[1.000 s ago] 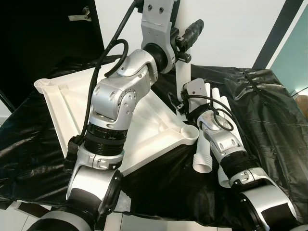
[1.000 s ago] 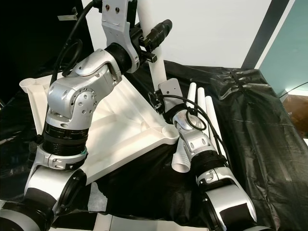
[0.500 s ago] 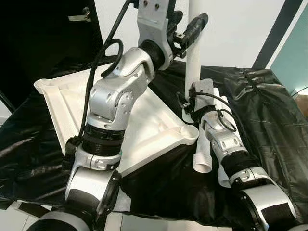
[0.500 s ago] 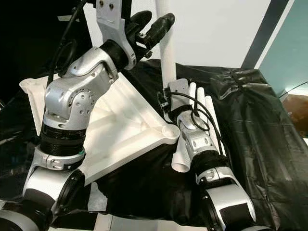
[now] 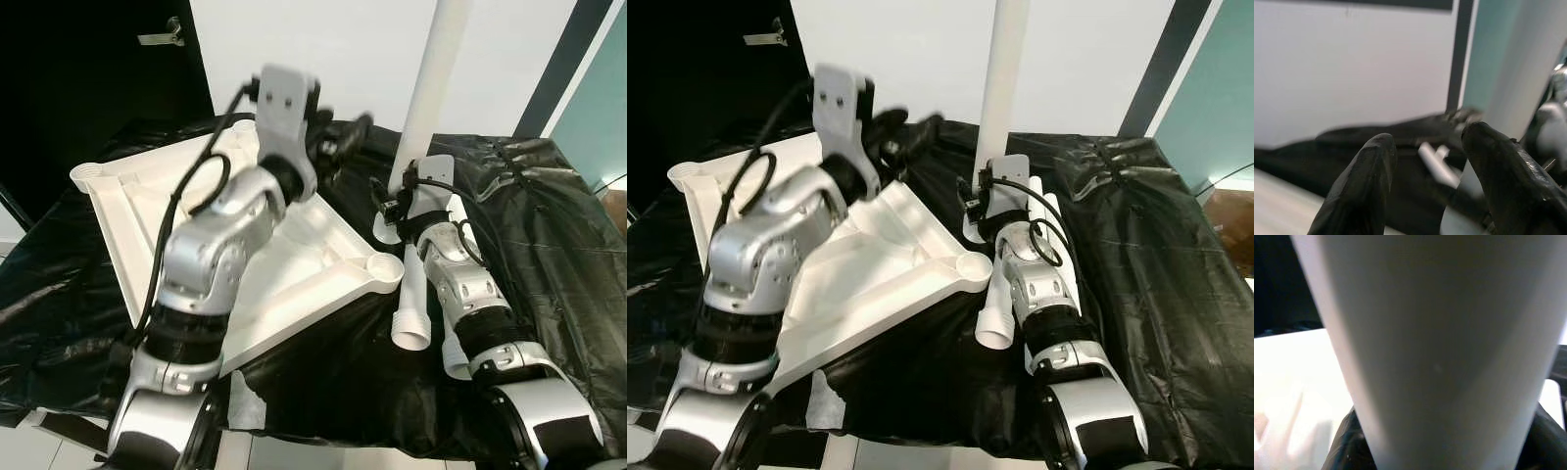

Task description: Building children table

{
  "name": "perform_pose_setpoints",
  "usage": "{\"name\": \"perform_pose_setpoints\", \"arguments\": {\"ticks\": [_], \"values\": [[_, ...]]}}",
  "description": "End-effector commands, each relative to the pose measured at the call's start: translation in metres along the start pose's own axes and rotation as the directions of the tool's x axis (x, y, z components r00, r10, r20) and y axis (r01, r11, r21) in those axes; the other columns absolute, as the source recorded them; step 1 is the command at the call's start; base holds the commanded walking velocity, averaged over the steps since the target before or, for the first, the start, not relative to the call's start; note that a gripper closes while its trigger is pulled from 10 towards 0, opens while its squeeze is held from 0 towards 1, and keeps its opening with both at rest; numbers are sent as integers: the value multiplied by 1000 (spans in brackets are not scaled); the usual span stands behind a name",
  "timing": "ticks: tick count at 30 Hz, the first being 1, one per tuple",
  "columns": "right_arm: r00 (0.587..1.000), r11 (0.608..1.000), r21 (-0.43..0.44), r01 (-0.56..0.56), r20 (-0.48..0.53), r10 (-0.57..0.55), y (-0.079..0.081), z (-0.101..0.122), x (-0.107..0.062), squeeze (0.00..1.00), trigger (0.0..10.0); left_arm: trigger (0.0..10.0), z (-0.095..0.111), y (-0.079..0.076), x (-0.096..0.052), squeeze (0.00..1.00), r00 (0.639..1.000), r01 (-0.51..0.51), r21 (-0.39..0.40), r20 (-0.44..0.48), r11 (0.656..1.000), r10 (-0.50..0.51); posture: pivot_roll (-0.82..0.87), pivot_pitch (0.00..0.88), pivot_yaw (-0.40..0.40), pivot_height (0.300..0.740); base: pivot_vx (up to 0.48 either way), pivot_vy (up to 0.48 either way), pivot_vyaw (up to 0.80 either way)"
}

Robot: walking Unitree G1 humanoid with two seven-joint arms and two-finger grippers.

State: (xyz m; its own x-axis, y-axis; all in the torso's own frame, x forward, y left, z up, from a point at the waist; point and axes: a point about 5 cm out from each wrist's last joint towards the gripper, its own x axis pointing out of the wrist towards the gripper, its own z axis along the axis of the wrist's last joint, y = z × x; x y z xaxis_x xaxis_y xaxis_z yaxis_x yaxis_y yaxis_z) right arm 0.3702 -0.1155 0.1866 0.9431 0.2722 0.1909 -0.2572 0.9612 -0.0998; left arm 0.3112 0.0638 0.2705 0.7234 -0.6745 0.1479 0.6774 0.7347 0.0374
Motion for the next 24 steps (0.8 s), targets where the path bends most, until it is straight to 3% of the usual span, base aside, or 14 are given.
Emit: {"name": "perform_pose_setpoints", "arguments": {"ticks": [1,12,19,24], "values": [[1000,1000,3,-13,3,13,4,-2,-3,0,10000,10000,-6,-8,-4,0,991,130,23,-14,991,-130,25,0,-14,740,0,0,0],[1000,1000,14,3,17,-4,4,-9,-25,0,10000,10000,-49,-5,-31,0,989,89,99,-123,991,-77,27,0,-20,740,0,0,0],[1000,998,62,13,-18,-12,2,-16,-37,0,10000,10000,-65,-14,-46,0,972,171,143,-186,975,-144,23,0,-23,740,0,0,0],[997,996,85,-18,-67,24,9,-31,-47,0,10000,10000,-74,-19,-53,0,957,211,143,-230,967,-175,21,0,-17,740,0,0,0]]}}
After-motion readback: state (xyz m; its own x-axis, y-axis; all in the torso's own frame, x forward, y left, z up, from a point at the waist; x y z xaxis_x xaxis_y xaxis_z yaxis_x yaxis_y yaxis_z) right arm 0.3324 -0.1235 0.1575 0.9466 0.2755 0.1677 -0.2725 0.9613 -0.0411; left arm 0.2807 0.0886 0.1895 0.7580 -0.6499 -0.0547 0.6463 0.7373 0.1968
